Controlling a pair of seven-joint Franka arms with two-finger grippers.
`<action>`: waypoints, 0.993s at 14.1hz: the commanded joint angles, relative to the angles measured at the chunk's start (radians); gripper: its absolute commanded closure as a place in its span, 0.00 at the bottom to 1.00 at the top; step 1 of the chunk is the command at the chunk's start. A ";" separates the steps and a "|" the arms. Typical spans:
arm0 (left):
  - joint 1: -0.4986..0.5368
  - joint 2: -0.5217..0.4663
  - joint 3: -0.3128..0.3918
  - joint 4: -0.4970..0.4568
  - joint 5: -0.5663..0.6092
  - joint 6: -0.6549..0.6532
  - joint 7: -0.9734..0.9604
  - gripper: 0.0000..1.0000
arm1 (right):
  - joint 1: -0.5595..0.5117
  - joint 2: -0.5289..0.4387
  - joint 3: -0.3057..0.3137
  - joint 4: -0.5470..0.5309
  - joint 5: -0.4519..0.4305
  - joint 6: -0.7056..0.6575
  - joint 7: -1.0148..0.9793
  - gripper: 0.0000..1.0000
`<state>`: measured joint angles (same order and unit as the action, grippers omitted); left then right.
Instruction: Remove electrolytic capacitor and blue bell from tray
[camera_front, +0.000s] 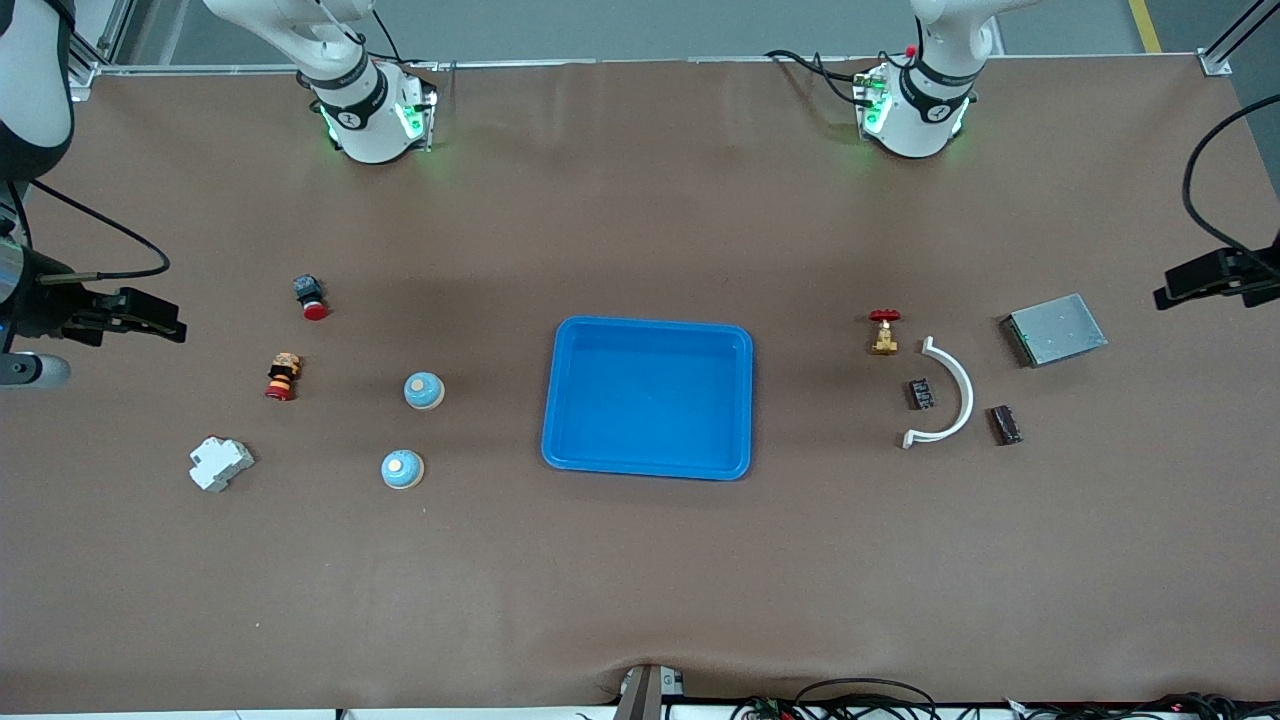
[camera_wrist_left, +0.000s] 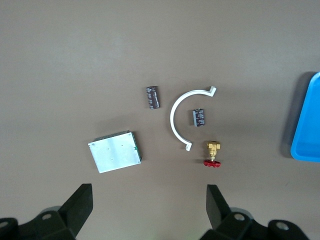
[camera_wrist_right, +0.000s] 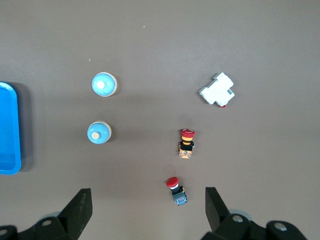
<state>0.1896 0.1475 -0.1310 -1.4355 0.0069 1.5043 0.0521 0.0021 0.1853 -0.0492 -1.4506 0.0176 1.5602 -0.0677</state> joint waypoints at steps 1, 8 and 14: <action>-0.168 -0.008 0.141 0.024 -0.005 -0.021 -0.004 0.00 | -0.005 -0.052 -0.006 -0.043 -0.016 0.003 0.002 0.00; -0.239 -0.101 0.185 -0.078 -0.065 0.095 -0.119 0.00 | -0.017 -0.112 -0.006 -0.123 -0.014 0.034 0.003 0.00; -0.288 -0.221 0.185 -0.267 -0.009 0.174 -0.121 0.00 | -0.019 -0.145 -0.006 -0.160 -0.011 0.049 0.003 0.00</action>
<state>-0.0540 0.0015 0.0446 -1.6071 -0.0333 1.6358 -0.0641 -0.0098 0.0976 -0.0614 -1.5451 0.0174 1.5809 -0.0678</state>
